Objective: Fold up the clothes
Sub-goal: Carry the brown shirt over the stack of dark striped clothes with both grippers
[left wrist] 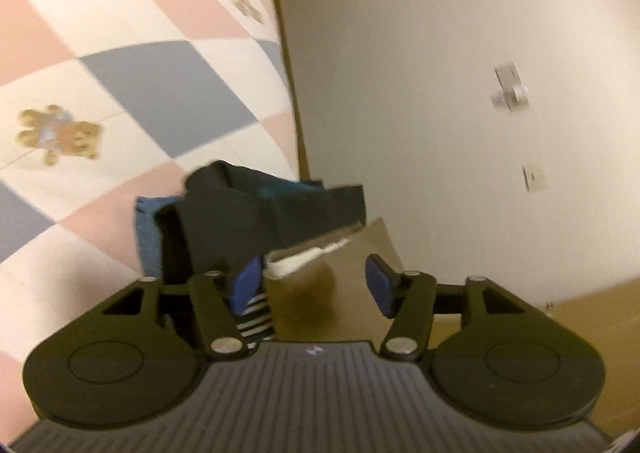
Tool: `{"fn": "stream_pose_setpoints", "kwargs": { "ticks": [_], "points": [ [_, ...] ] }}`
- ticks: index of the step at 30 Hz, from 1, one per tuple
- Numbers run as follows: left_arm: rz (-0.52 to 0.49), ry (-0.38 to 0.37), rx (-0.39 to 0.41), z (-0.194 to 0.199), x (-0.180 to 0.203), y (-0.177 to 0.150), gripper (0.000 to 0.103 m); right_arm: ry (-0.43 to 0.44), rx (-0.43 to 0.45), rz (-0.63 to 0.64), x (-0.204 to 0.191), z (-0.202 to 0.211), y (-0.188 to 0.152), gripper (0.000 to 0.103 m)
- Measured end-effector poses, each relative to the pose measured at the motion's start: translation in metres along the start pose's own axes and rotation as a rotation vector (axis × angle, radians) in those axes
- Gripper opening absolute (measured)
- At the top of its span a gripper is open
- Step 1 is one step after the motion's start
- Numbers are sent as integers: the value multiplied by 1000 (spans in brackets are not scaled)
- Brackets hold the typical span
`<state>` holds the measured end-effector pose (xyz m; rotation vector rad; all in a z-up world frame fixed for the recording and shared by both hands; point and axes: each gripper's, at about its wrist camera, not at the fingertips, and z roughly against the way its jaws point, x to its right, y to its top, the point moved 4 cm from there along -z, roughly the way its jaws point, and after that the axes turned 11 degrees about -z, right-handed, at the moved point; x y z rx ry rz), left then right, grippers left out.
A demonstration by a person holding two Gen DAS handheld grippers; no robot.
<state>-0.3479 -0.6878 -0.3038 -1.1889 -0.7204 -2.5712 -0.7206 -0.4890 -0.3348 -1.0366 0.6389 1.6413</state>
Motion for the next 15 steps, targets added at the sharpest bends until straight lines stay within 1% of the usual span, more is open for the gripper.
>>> {"fn": "stream_pose_setpoints", "kwargs": {
  "ticks": [1, 5, 6, 7, 8, 9, 10, 11, 12, 13, 15],
  "points": [
    [11, -3, -2, 2, -2, -2, 59, -1, -1, 1, -1, 0, 0, 31],
    [12, -24, -47, -7, 3, -20, 64, 1, 0, -9, -2, -1, 0, 35],
    [20, -34, -54, -13, 4, -24, 64, 1, 0, -9, -2, -1, -1, 38],
    [23, -47, -56, -19, 6, -25, 62, -1, 0, -9, -2, -2, -1, 39],
    [8, -58, -54, -26, 10, -25, 50, -4, -1, -9, -2, -2, -2, 40],
    [-29, -55, -51, -32, 15, -22, 41, -4, -2, -11, -3, -2, -2, 40],
    [-66, -53, -48, -38, 21, -20, 18, -4, -3, -12, -3, -2, -1, 40],
    [-101, -54, -46, -43, 27, -17, 16, -3, -2, -6, -5, -2, -1, 37],
    [-133, -67, -41, -46, 33, -13, 14, 7, 2, 3, -8, -2, -1, 27],
    [-171, -73, -30, -46, 41, -8, 14, 25, 2, 14, -11, -1, -1, 21],
    [-259, -77, 3, -39, 55, -2, 13, 68, 7, 41, -17, 2, -3, 18]
  ]
}}
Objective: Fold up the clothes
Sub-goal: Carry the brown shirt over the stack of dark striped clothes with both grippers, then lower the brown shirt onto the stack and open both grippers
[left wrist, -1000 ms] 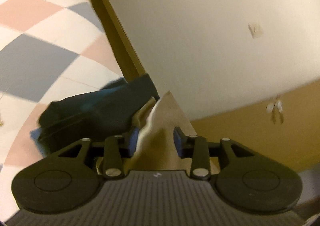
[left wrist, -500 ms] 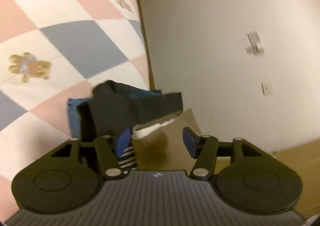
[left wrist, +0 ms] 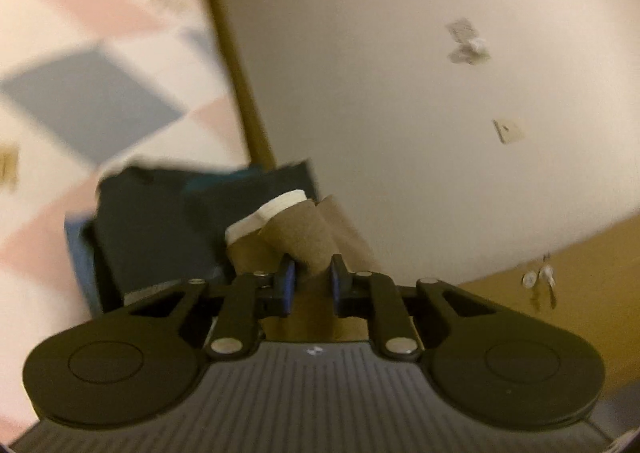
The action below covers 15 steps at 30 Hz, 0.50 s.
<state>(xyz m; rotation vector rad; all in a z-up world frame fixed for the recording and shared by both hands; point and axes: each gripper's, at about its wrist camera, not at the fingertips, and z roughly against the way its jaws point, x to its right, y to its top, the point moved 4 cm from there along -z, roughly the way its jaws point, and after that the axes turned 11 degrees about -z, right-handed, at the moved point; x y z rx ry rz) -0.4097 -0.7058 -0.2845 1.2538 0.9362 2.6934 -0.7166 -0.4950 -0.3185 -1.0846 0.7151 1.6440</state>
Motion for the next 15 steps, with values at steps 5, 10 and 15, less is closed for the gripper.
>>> {"fn": "stream_pose_setpoints", "kwargs": {
  "ticks": [5, 10, 15],
  "points": [
    [-90, 83, 10, 2, -16, -14, 14, 31, 8, 54, 2, -8, -6, 18],
    [-91, 108, -41, 1, -21, -32, 20, -21, 21, 5, 24, -9, 0, 28],
    [-224, 255, 13, 44, -9, -11, 20, -143, 127, 212, -9, 19, 6, 41]
  ]
}}
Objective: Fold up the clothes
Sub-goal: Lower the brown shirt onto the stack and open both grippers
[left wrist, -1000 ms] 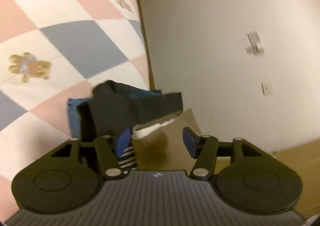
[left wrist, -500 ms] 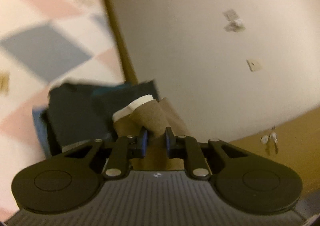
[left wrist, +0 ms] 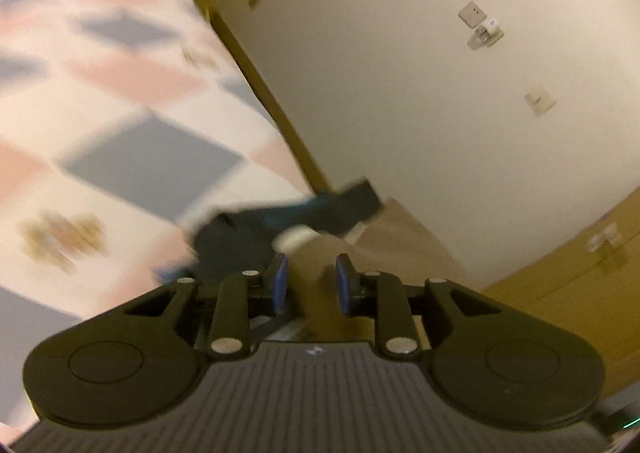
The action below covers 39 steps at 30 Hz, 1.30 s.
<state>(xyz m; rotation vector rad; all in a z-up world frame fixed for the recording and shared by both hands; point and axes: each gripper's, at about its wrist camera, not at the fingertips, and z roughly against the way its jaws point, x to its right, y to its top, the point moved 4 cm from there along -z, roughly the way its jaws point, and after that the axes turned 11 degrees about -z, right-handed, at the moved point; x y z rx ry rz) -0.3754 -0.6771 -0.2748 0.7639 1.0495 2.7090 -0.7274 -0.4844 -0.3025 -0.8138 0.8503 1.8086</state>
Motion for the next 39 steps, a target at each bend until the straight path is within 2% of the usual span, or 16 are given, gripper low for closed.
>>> {"fn": "stream_pose_setpoints", "kwargs": {
  "ticks": [2, 4, 7, 9, 11, 15, 18, 22, 25, 29, 31, 35, 39],
  "points": [
    [-145, 46, 17, 22, 18, 7, 20, -90, 92, 192, -20, 18, 2, 41],
    [-312, 7, 16, 31, 49, 12, 20, -129, 168, 413, -44, 32, -5, 41],
    [-522, -115, 4, 28, 106, -1, 20, -80, 176, 675, -78, 31, -34, 41],
    [-585, -182, -5, 15, 131, -12, 20, -65, 188, 815, -89, 20, -54, 40],
    [-633, -201, -21, -2, 142, -24, 20, -42, 198, 890, -86, 2, -66, 40],
    [-721, -148, -54, -40, 144, -50, 20, -81, 180, 930, -49, -42, -59, 42],
    [-734, -153, -39, -49, 145, -57, 20, -60, 174, 913, -28, -52, -45, 42],
    [-761, -138, -45, -59, 146, -66, 22, -51, 166, 930, -11, -54, -47, 42],
    [-775, -120, -66, -48, 156, -56, 21, -48, 138, 914, -16, -56, -44, 42],
    [-772, -99, -22, -13, 156, -44, 18, -25, 120, 876, -41, -32, -35, 43],
    [-736, -120, -9, 6, 154, -46, 18, -1, 140, 866, -53, -16, -31, 43],
    [-660, -187, -21, 34, 161, -73, 18, 40, 141, 841, -63, 5, -25, 43],
    [-662, -221, -52, 28, 178, -105, 18, 14, 81, 873, -54, -6, -26, 42]
  ]
}}
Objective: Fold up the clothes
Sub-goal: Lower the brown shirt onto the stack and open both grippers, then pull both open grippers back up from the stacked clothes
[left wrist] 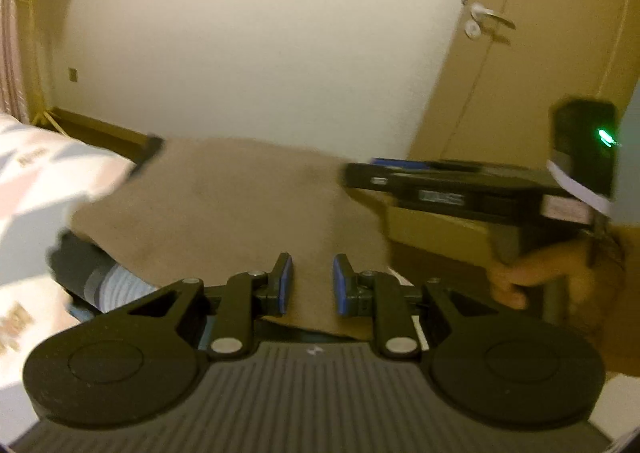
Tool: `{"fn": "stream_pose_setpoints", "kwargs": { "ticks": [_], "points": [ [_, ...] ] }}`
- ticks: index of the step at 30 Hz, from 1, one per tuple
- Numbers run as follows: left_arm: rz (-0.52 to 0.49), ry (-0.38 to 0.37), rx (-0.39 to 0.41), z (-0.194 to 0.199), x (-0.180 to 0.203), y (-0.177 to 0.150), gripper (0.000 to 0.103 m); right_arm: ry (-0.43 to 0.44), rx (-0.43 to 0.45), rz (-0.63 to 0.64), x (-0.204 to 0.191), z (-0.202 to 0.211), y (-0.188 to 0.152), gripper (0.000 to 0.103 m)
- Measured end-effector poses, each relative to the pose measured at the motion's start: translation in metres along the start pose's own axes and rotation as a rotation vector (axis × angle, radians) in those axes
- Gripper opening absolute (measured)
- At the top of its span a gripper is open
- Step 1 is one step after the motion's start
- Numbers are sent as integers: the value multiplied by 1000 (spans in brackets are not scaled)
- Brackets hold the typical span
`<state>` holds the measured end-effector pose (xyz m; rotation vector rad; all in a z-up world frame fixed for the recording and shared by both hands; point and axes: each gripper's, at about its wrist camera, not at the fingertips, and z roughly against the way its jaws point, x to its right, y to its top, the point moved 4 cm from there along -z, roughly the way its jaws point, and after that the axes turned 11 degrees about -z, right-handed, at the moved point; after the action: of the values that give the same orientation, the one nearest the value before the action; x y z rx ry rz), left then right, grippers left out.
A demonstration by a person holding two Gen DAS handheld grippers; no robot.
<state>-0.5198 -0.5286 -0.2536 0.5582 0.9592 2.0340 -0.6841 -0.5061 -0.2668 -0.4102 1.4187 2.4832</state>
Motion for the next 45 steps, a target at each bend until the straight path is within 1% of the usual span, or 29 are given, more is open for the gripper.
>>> {"fn": "stream_pose_setpoints", "kwargs": {
  "ticks": [3, 7, 9, 12, 14, 17, 20, 23, 24, 27, 29, 30, 31, 32, 34, 36, 38, 40, 42, 45],
  "points": [
    [-55, 35, -9, -18, 10, -9, 20, -37, -84, 18, 11, -25, -14, 40],
    [-150, 78, -1, -26, 17, -9, 21, -53, -104, 45, 24, -39, -20, 39],
    [-169, 92, -13, -23, 18, -5, 21, -48, -118, 55, 21, -39, -17, 39],
    [-142, 87, 5, -1, 11, 6, 18, -44, -113, 76, 13, -27, -9, 39],
    [-109, 97, 37, 14, -4, 15, 18, -59, -74, 48, 10, -15, -1, 40],
    [-55, 113, 78, 18, -39, 36, 18, -60, 2, -19, 2, 5, 6, 40],
    [-45, 100, 93, 3, -67, 53, 18, -50, 49, -44, -13, 18, 8, 40],
    [11, 63, 98, -25, -96, 60, 17, -34, 55, 21, -32, 14, 3, 40],
    [25, 63, 97, -33, -105, 60, 17, -30, 44, 51, -36, 10, -1, 40],
    [17, 79, 42, -59, -123, 51, 16, -33, 5, 104, -38, -10, -13, 41],
    [-27, 101, -29, -79, -124, 34, 16, -32, -30, 121, -31, -25, -23, 42],
    [-45, 114, -62, -88, -122, 23, 15, -29, -28, 117, -25, -29, -27, 43],
    [-47, 120, -78, -92, -120, 15, 12, -26, -37, 109, -21, -32, -30, 43],
    [-28, 124, -72, -91, -120, 12, 11, -22, -45, 102, -18, -35, -32, 44],
    [15, 137, -46, -80, -124, 17, 10, -12, -44, 108, -23, -38, -27, 47],
    [0, 166, -22, -65, -121, 26, 11, -6, -38, 114, -27, -35, -21, 50],
    [-25, 179, 7, -43, -111, 32, 11, -1, -13, 99, -27, -27, -11, 50],
    [-45, 160, 38, -19, -97, 37, 11, 14, 13, 80, -29, -11, -2, 50],
    [-70, 141, 46, -1, -79, 33, 11, 28, 28, 67, -30, 5, 3, 50],
    [-58, 89, 33, 7, -54, 17, 13, 53, 14, 89, -36, 23, -3, 50]
  ]
}}
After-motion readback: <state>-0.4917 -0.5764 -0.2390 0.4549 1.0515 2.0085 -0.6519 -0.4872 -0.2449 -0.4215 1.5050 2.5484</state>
